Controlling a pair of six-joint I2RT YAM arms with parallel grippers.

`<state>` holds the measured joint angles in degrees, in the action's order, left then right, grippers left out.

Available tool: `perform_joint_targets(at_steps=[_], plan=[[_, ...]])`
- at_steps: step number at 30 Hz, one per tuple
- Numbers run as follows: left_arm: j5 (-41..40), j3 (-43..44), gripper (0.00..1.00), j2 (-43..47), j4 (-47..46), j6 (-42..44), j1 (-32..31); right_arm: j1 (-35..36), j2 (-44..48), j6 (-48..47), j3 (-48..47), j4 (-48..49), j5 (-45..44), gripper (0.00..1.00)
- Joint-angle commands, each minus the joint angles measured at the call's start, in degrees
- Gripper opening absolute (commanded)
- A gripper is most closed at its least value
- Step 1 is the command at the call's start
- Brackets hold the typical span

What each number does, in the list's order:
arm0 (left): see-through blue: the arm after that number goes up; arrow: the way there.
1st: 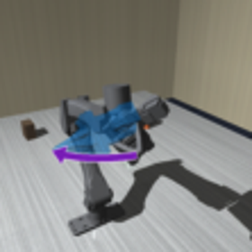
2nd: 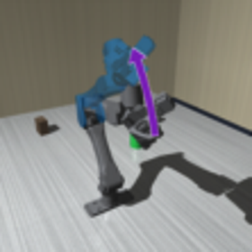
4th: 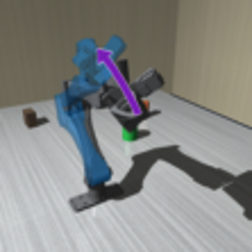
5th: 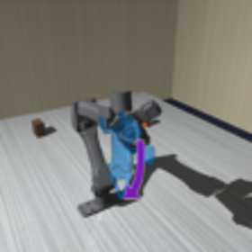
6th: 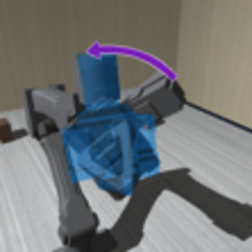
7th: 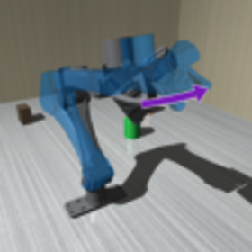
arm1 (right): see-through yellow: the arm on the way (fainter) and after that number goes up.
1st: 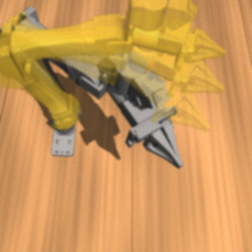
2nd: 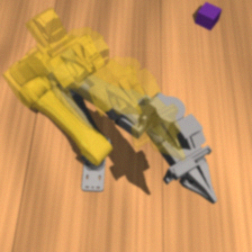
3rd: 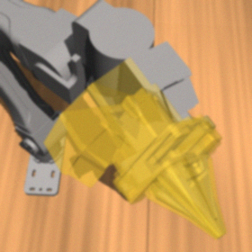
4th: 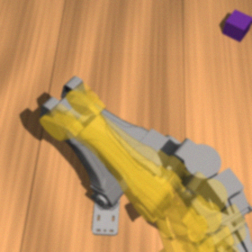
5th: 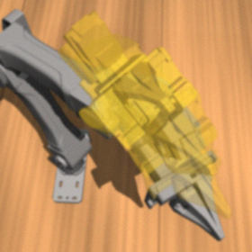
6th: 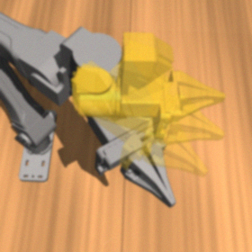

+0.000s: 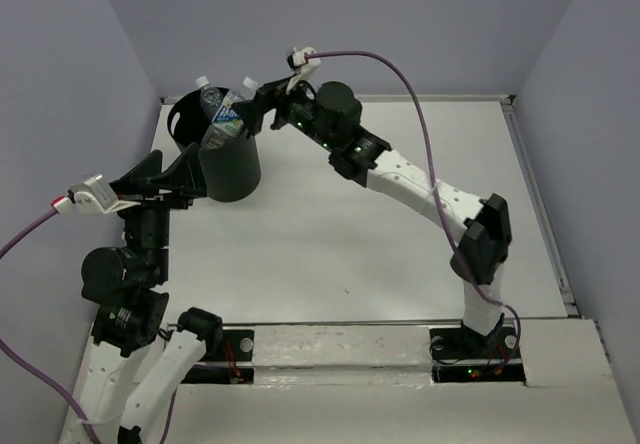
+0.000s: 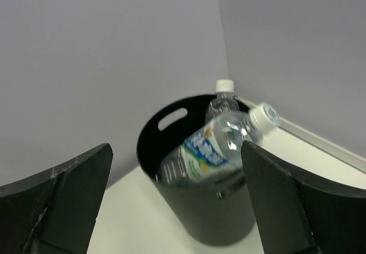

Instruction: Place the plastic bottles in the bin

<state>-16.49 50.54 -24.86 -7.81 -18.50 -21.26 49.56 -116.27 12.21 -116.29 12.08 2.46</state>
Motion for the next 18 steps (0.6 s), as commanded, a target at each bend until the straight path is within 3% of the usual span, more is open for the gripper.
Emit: perform_joint_targets(at_steps=[1,6,10,15,18], plan=[[2.3,2.5,0.99,-0.4,-0.9,0.0,0.3,0.0,21.7,-5.1,20.4,5.7,-1.7,1.0],[9.5,1.2,0.99,1.8,0.1,-1.4,0.3,0.0,46.9,-4.0,49.9,9.1,-12.2,1.0],[16.0,1.1,0.99,2.5,2.4,-2.9,0.3,0.0,61.1,-1.8,63.7,5.3,-20.3,1.0],[23.3,0.9,0.99,1.1,6.5,-2.7,0.2,0.0,84.3,-0.6,72.2,-4.2,-25.6,1.0],[24.0,-1.6,0.99,1.2,5.8,-4.1,0.2,0.0,91.8,-0.1,76.3,-6.3,-28.6,1.0]])
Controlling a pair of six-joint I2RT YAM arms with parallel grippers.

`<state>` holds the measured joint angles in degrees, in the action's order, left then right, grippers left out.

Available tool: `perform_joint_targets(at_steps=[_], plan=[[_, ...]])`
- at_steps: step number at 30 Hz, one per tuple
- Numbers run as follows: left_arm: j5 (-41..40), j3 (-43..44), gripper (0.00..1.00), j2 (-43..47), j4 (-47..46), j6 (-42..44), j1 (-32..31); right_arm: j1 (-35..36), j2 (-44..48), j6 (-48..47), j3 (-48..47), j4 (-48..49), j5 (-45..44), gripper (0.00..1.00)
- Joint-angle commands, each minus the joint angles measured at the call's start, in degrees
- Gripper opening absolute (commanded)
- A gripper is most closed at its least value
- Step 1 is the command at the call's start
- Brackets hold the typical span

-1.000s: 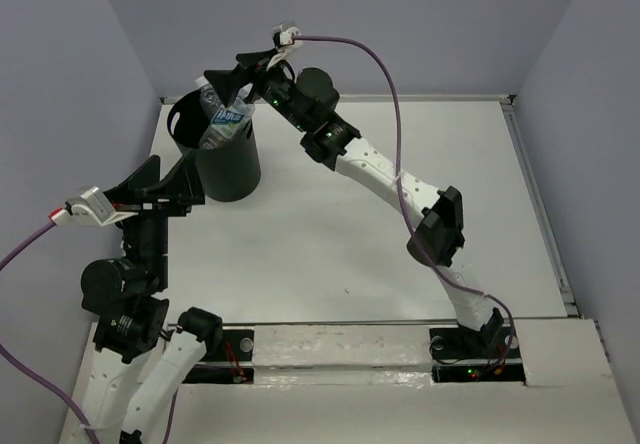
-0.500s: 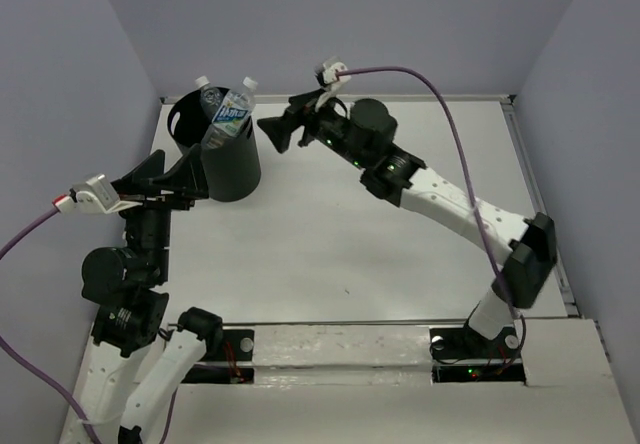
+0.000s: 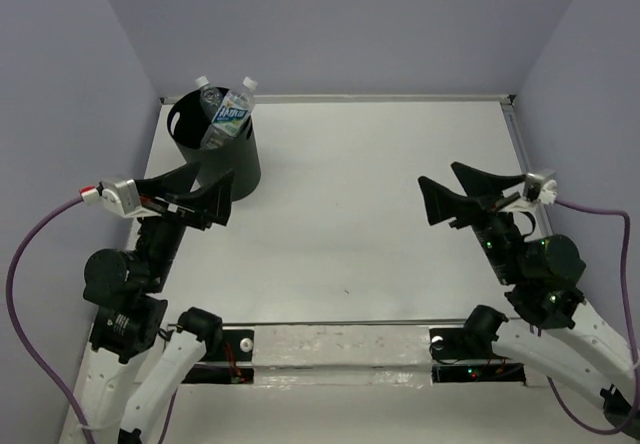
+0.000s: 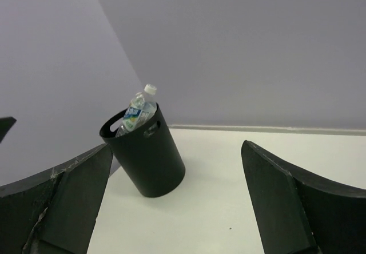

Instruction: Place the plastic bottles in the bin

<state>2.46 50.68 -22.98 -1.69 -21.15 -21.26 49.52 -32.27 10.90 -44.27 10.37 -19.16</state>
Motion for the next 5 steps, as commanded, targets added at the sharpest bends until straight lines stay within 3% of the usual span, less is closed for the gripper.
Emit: perform_joint_targets(at_steps=[1,5], plan=[[5.4,-2.8,0.99,-0.7,-0.9,-1.6,0.3,0.1,8.6,1.5,4.7,-5.4,-7.4,1.0],[6.0,-1.8,0.99,-2.9,-3.4,-2.1,0.3,0.1,8.5,1.1,2.3,-7.5,-5.4,1.0]])
